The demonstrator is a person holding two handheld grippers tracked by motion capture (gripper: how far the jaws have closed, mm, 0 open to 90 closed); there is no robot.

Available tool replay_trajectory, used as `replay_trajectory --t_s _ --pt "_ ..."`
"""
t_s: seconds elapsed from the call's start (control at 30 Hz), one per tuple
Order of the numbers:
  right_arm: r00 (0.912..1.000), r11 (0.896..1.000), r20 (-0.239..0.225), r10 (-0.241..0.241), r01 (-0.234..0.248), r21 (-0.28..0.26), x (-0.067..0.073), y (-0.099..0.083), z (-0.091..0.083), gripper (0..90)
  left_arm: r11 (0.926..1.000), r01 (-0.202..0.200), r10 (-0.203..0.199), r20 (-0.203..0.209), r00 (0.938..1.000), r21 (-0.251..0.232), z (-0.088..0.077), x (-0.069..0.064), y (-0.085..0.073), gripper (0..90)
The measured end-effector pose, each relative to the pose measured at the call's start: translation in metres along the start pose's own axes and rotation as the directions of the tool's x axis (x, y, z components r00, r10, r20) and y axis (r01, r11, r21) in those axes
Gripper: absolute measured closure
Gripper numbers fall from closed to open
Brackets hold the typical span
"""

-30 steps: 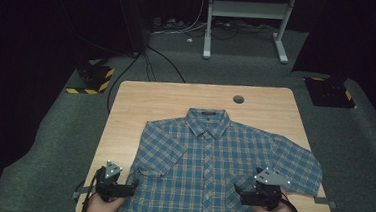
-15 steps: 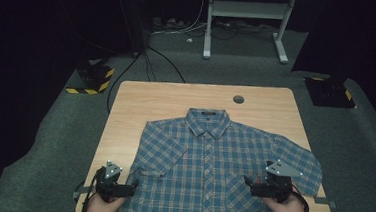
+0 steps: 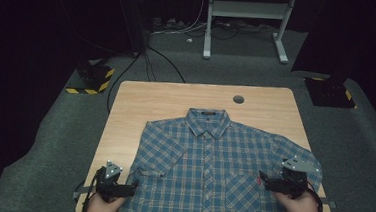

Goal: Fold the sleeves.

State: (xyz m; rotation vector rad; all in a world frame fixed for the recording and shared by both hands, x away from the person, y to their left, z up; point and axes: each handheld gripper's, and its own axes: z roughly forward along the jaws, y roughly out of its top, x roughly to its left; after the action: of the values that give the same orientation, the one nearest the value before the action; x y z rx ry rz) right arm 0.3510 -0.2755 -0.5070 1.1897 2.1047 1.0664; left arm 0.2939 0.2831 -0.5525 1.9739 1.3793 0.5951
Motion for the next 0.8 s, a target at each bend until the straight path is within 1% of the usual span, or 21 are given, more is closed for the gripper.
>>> replay_trajectory --t_s 0.07,0.13,0.37,0.43,0.5,0.63,0.73,0.8 --pt "0.9998 1.0 0.015 0.012 -0.012 0.007 -0.006 -0.001 0.0 0.0 1.0 0.0 0.0 0.0 1.0 0.0 0.0 0.0 0.0 0.2" --pt "0.9994 1.0 0.017 0.029 -0.029 0.012 -0.011 -0.002 0.0 0.7 1.0 0.001 -0.001 -0.001 1.0 0.0 0.0 0.0 0.0 0.2" --pt "0.9965 0.999 0.068 0.049 -0.05 0.011 -0.031 -0.006 -0.002 0.9 1.0 0.002 -0.002 -0.001 1.0 -0.001 0.0 -0.001 0.0 0.2" --pt "0.9959 0.999 0.074 0.051 -0.052 0.015 -0.036 -0.007 -0.003 1.7 1.0 0.003 -0.003 -0.001 1.0 -0.001 0.0 -0.001 0.0 0.2" --pt "0.9958 0.998 0.067 0.062 -0.063 0.013 -0.042 -0.008 -0.003 1.9 1.0 0.003 -0.003 -0.001 1.0 -0.001 0.0 -0.001 0.0 0.2" --pt "0.9938 0.997 0.087 0.069 -0.071 0.021 -0.053 -0.009 -0.003 2.7 1.0 0.003 -0.003 -0.001 1.0 -0.001 0.0 -0.001 0.0 0.2" --pt "0.9916 0.996 0.099 0.083 -0.087 0.035 -0.062 -0.01 -0.002 3.3 1.0 0.002 -0.002 -0.001 1.0 -0.001 0.0 -0.001 0.0 0.2" --pt "0.9904 0.994 0.099 0.097 -0.102 0.044 -0.067 -0.012 -0.001 3.4 1.0 0.003 -0.003 -0.001 1.0 -0.001 0.0 -0.001 0.0 0.2"
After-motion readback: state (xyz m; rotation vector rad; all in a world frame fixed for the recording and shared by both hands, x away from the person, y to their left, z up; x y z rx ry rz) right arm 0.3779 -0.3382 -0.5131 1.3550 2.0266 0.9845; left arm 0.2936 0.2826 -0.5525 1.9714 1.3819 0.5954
